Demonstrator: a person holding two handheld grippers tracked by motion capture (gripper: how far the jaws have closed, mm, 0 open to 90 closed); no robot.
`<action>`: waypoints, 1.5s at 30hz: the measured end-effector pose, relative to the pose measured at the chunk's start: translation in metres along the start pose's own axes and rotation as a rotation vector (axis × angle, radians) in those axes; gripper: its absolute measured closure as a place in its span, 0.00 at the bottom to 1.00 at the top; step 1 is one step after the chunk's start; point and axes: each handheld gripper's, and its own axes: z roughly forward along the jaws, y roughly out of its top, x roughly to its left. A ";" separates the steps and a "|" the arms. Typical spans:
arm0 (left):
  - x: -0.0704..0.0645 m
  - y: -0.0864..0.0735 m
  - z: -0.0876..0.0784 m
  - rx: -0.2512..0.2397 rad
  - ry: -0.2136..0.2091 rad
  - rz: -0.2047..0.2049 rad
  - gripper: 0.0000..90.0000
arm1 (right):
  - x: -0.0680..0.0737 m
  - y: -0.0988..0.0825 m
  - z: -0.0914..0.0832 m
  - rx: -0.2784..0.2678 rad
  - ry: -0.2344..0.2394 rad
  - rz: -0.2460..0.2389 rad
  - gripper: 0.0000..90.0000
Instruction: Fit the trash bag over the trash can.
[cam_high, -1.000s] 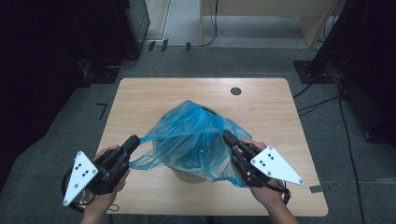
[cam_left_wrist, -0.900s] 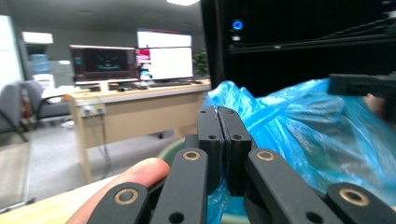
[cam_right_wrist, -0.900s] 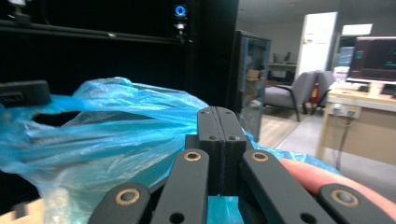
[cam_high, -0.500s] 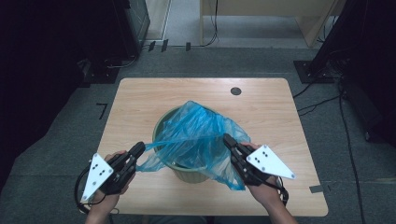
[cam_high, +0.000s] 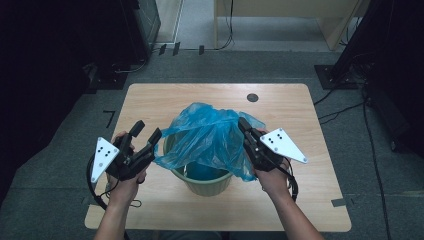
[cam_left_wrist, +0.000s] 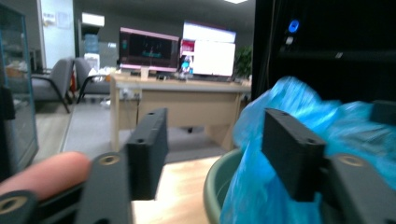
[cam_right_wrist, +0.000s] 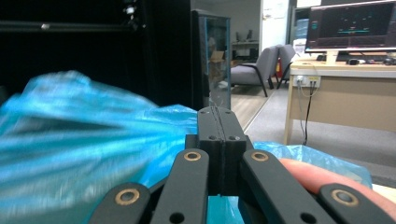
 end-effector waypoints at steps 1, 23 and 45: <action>0.000 0.002 -0.003 -0.015 -0.013 -0.017 0.38 | 0.001 0.002 0.002 -0.003 -0.005 0.006 1.00; -0.098 0.006 -0.037 -0.041 -0.085 0.087 0.45 | 0.033 0.036 0.019 -0.092 -0.056 0.022 1.00; -0.137 -0.043 -0.023 0.067 -0.021 0.106 0.50 | 0.042 0.054 0.007 -0.171 -0.034 0.046 1.00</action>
